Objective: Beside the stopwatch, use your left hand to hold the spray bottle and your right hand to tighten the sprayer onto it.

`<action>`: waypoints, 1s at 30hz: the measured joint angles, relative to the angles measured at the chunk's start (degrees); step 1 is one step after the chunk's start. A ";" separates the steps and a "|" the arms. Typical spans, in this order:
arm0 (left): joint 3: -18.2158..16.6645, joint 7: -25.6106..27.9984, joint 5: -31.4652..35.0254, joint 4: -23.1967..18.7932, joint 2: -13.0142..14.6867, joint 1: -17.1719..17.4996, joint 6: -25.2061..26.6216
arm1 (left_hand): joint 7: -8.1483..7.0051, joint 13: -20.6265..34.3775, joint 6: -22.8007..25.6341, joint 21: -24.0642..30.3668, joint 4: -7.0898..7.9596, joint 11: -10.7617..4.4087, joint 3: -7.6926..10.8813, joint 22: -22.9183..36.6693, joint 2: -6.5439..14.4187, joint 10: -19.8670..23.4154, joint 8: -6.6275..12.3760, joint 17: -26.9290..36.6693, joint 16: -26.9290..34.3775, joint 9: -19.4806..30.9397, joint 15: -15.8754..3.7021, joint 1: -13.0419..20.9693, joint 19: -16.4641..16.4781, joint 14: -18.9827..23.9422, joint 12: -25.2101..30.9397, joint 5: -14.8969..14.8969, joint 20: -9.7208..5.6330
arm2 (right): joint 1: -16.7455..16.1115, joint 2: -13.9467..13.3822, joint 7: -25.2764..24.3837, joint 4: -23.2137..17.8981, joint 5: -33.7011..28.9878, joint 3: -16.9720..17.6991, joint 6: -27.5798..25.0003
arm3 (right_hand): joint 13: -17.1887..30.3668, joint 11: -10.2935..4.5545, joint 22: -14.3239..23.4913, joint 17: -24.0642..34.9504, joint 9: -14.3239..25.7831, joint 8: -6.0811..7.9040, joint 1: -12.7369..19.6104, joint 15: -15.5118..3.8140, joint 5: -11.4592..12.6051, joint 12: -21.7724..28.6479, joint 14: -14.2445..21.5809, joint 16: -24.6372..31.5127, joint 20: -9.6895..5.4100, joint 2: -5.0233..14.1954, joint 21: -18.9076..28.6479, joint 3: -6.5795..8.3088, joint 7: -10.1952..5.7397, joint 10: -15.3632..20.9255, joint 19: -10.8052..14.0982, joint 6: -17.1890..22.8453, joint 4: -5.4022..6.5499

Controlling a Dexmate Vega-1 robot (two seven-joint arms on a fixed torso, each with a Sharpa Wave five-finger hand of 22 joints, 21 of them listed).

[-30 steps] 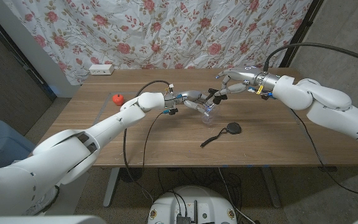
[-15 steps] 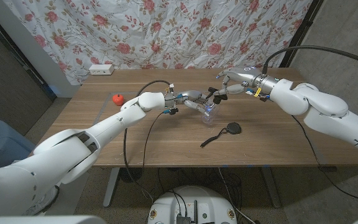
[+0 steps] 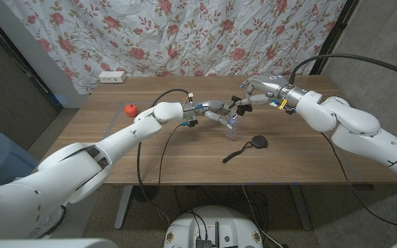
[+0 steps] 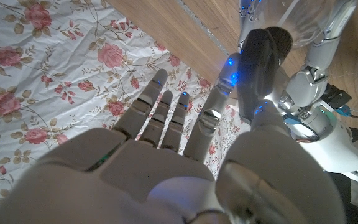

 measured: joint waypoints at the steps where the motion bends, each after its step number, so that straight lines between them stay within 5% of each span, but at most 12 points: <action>1: 0.00 0.02 0.00 0.02 -0.01 0.00 0.00 | 0.00 0.00 0.00 0.00 0.00 0.00 0.00 0.00 0.00 0.00 0.00 0.00 0.00 0.00 0.00 0.00 0.00 0.00 0.00 0.00 0.00 | -0.11 0.11 -0.02 -0.19 -0.12 -0.07 -0.41 | 0.00 0.02 0.00 0.00 0.01 0.02 0.00 -0.20 0.00 0.00 0.20 0.00 -0.01 0.00 0.00 0.09 0.16 0.17 -0.01 0.16 -0.20; 5: 0.02 0.09 0.01 0.08 -0.05 -0.01 0.00 | 0.00 0.01 0.00 0.00 0.00 0.00 0.00 0.00 0.00 0.00 0.00 0.00 0.00 0.00 0.11 0.00 0.00 0.11 -0.01 -0.06 0.00 | -0.38 0.49 -0.02 -0.84 -0.32 -0.28 -1.07 | -0.22 -0.17 0.00 0.00 0.01 0.44 0.72 -0.11 -0.44 0.00 0.61 0.22 -0.24 -0.08 0.00 0.54 0.45 0.78 0.22 0.88 -0.69; 17: 0.07 0.19 0.07 0.27 -0.14 -0.09 -0.08 | 0.00 0.12 0.00 0.00 0.00 0.00 0.00 0.00 0.00 0.00 -0.01 0.00 0.00 0.00 0.11 0.00 0.00 0.11 -0.07 0.03 0.00 | -1.16 1.54 0.08 -2.34 -0.94 -0.75 -5.35 | -0.27 -0.58 -0.01 -0.53 -0.04 1.42 8.19 -0.28 -2.25 -0.71 1.15 0.23 -0.11 1.22 -0.30 3.48 0.92 1.99 0.51 3.39 -4.72; 30: 0.09 0.32 0.11 -0.23 0.07 -0.02 -0.12 | 0.00 0.32 0.00 0.00 0.00 0.20 0.00 0.00 0.00 0.20 -0.01 0.00 0.00 0.00 0.11 0.00 0.00 0.11 -0.13 0.04 0.00 | -2.11 2.31 -0.91 -3.21 0.16 -0.78 -8.48 | -0.26 -0.06 -0.01 -0.68 0.53 2.96 11.20 -0.10 -2.89 -1.13 1.52 0.23 -0.11 1.46 -0.29 4.42 2.40 2.51 0.50 4.86 -5.67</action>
